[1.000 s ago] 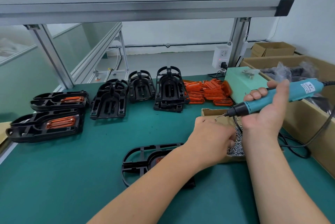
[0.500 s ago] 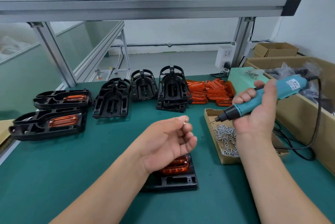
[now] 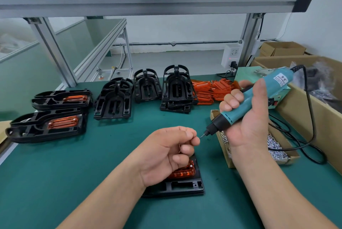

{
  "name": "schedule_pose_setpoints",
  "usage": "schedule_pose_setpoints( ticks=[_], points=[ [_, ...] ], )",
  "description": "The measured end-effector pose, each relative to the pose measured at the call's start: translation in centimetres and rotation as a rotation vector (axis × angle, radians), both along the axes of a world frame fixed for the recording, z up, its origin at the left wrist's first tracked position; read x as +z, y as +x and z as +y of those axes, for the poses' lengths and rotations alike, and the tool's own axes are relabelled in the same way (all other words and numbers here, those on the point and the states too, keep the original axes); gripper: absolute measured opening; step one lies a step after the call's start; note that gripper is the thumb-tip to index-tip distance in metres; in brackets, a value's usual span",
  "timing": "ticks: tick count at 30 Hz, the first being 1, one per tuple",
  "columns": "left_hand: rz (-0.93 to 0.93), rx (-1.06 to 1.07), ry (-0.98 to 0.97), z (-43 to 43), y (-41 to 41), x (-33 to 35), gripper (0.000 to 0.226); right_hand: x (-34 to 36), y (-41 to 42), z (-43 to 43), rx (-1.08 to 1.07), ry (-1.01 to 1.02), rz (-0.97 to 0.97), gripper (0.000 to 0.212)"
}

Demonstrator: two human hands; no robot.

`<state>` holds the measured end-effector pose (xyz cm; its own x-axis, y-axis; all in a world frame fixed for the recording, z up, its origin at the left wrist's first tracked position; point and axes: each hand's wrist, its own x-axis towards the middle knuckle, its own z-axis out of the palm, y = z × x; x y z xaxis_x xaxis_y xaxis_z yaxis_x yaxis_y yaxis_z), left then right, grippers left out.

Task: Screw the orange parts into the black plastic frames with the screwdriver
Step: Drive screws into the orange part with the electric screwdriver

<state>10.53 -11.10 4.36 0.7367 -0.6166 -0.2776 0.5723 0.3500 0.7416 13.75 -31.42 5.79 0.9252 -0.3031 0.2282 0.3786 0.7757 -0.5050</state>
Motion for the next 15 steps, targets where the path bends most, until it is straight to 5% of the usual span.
schedule_pose_setpoints(
  ticks=[15],
  points=[
    [-0.393, 0.035, 0.369, 0.2, 0.1, -1.0, 0.015, 0.7, -0.7, 0.2, 0.008, 0.054, -0.027, 0.035]
  ],
)
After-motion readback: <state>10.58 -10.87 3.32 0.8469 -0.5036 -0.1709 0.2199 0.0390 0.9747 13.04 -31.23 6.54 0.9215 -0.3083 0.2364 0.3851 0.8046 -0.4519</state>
